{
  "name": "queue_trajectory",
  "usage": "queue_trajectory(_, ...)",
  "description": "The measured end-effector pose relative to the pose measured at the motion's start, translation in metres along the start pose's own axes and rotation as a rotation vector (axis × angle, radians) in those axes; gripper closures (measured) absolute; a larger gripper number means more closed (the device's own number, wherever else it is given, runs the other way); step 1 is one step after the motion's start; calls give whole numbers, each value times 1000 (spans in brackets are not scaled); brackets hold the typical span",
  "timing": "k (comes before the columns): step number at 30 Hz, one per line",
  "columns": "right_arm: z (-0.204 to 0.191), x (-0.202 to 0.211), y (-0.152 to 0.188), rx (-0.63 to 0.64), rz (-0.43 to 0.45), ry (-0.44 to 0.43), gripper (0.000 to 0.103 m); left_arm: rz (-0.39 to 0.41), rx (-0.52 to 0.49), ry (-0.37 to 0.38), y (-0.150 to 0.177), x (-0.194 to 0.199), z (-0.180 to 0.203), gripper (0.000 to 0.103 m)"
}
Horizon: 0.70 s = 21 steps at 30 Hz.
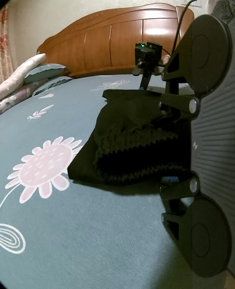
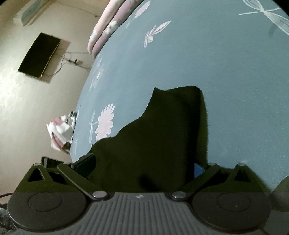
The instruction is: Fold clothes
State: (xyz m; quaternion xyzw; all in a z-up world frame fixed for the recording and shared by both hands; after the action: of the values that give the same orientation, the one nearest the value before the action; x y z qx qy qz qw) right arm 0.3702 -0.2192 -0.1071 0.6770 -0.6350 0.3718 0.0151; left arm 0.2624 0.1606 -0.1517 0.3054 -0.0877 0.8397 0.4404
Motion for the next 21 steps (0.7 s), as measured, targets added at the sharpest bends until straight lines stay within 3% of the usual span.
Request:
queue_trajectory(6, -20, 13, 45, 24, -119, -77, 0, -2, -3, -9, -1, -1, 2, 53)
queue_trajectory(13, -27, -13, 23, 68, -116, -72, 0, -2, -5, -21, -1, -2, 3, 53)
queue_trajectory(21, -22, -15, 27, 112, -113, -90, 4, 15, 9, -14, 0, -1, 2, 54)
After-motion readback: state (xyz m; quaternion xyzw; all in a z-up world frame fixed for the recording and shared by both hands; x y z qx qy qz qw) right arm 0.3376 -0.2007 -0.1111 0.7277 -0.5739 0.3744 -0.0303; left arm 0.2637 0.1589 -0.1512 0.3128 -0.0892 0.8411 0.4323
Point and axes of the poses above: each gripper's, at about its wrist camera, not at the fingertips, and x roughly against the way its jaws point, z to its right, y to its underside, the point moved 9 cm from there along -x, roughly the way its jaws point, and after that the axes turned 15 degrees about x, right-handed, at the moved point
